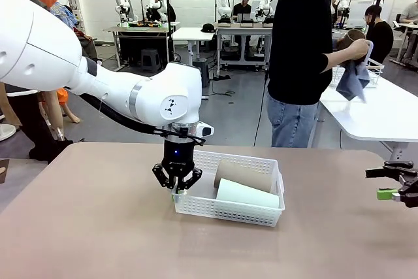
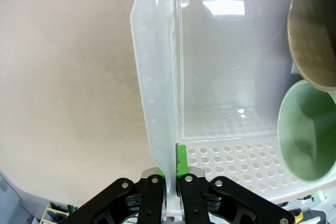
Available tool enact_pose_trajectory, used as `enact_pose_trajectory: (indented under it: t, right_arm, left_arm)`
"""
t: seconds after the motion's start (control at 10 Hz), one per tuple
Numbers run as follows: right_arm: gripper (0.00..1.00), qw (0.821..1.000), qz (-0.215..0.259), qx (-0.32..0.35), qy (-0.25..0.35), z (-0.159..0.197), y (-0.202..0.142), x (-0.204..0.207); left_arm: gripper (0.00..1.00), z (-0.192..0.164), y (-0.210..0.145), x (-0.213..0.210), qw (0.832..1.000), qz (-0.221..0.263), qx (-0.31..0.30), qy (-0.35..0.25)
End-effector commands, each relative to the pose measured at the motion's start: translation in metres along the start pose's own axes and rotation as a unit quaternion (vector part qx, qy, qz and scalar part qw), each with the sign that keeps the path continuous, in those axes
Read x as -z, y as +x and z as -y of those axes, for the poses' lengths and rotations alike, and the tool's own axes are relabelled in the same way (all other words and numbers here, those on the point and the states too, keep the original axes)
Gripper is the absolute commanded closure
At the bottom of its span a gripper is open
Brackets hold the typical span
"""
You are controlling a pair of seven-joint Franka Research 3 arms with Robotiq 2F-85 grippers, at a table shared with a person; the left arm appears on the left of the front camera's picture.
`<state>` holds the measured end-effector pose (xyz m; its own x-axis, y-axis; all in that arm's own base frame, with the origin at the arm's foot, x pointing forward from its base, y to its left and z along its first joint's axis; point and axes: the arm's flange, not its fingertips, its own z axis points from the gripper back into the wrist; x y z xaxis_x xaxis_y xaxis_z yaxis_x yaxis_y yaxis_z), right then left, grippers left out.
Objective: Clean and organize the cups into the basket.
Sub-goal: Pick up the Reusable plastic cup from the right side of the table and stack it inside the Organizing basket in the center of the table.
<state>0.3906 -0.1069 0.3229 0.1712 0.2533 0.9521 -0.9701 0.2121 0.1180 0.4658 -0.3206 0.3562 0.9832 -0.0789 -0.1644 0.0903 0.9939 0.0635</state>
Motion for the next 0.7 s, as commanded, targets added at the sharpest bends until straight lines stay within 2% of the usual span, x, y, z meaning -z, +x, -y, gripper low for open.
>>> enact_pose_trajectory:
  t: [0.0, 0.6]
  right_arm:
    - [0.0, 1.0, 0.006, 0.001, -0.001, -0.0048, 0.0006, -0.0023]
    - [0.0, 1.0, 0.006, 0.001, -0.001, -0.0048, 0.0006, -0.0023]
  left_arm:
    - [1.0, -0.0036, -0.0002, 0.0027, 1.0, -0.002, 0.001, 0.004]
    - [1.0, -0.0036, -0.0002, 0.0027, 1.0, -0.002, 0.001, 0.004]
